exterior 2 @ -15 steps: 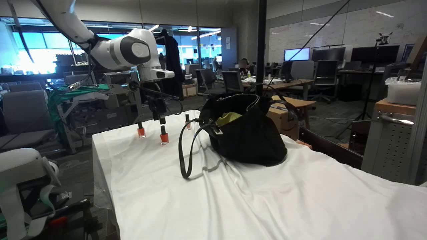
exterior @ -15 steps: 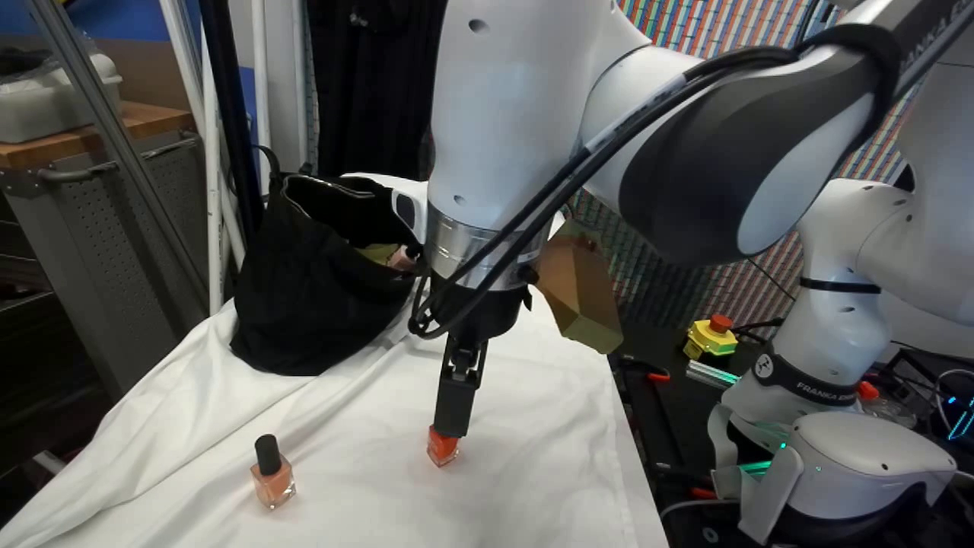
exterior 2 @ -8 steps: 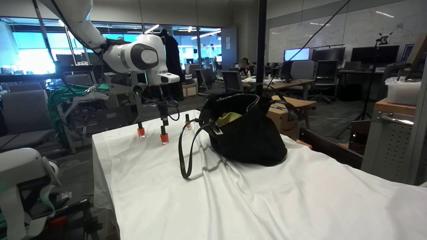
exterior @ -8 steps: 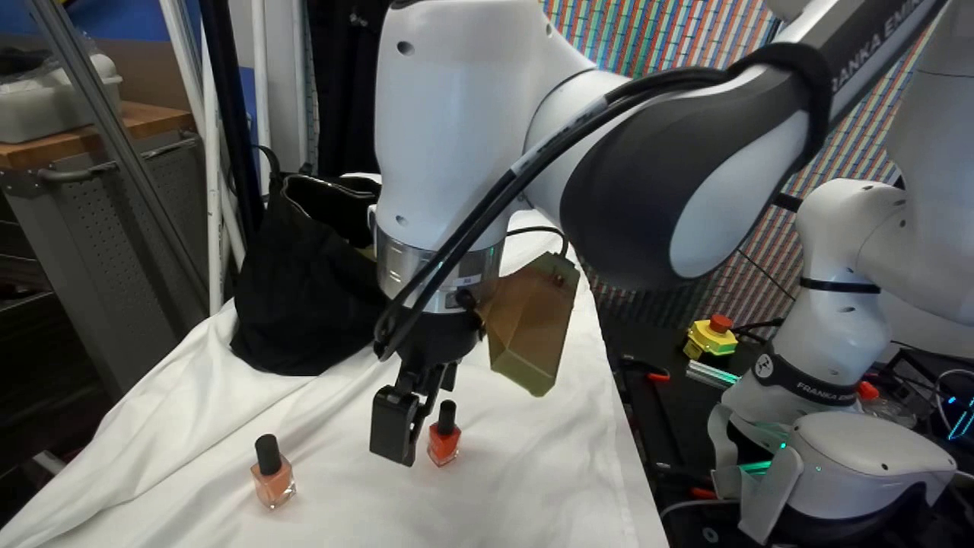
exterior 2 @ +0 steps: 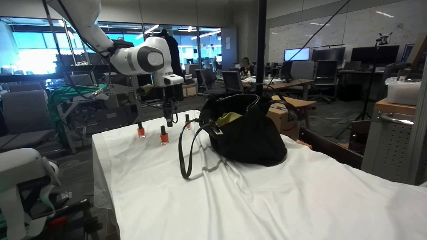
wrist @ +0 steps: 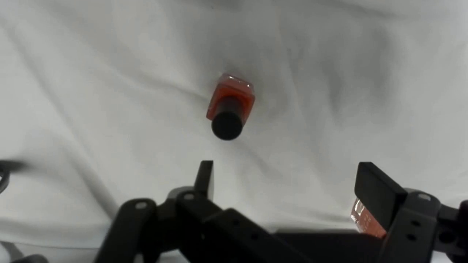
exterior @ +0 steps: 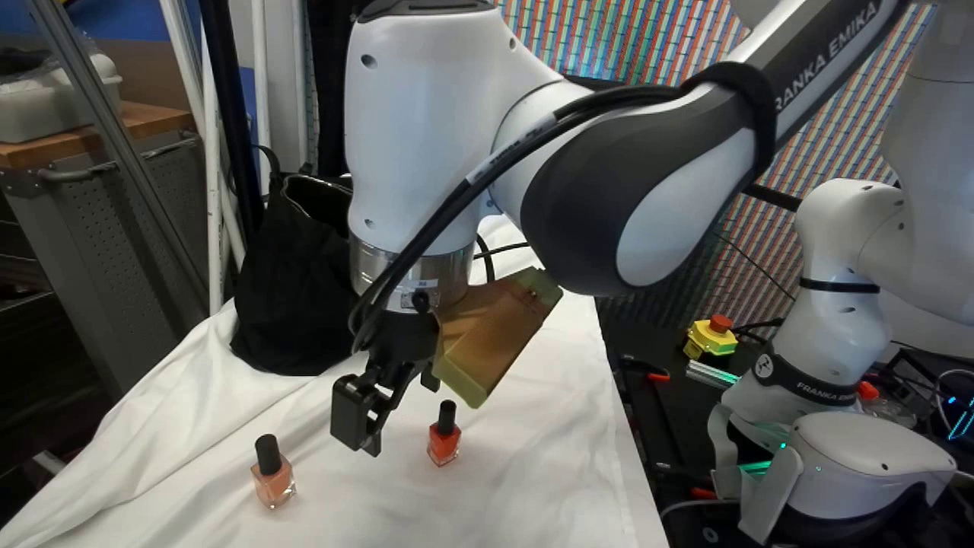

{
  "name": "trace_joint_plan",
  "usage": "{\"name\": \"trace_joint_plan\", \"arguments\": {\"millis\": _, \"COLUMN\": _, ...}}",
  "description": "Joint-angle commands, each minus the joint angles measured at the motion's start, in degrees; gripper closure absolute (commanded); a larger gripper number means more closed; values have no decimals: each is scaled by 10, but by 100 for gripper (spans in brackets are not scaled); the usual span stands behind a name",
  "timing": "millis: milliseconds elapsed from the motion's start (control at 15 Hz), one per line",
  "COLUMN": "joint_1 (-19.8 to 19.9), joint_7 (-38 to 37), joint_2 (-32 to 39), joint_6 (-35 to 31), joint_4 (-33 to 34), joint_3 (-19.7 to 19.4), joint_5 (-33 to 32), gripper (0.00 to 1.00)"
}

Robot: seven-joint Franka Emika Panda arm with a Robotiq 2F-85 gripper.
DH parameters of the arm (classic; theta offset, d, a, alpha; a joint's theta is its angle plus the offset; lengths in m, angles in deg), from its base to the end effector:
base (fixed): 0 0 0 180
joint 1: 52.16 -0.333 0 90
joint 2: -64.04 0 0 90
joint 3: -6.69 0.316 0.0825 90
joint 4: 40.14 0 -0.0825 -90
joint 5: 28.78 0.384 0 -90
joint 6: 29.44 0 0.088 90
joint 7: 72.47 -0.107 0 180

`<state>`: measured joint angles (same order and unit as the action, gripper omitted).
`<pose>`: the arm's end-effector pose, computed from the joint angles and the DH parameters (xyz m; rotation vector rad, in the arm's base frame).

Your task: Put all the nail polish bottles into the bag

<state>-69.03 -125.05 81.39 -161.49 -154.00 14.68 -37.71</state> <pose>0.5524 0.2491 0.3151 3.0357 -0.5949 0.0961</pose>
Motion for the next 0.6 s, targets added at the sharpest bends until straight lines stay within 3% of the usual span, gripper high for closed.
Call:
{"name": "trace_joint_plan", "arguments": {"millis": 0, "joint_1": -15, "joint_7": -45, "joint_2": 3, "joint_6": 8, "joint_4": 19, "joint_3": -16, "joint_5": -19, "gripper": 0}}
{"name": "trace_joint_plan", "arguments": {"millis": 533, "joint_1": -17, "joint_7": -131, "joint_2": -9, "joint_6": 23, "joint_4": 4, "joint_3": -21, "joint_5": -45, "gripper": 0}}
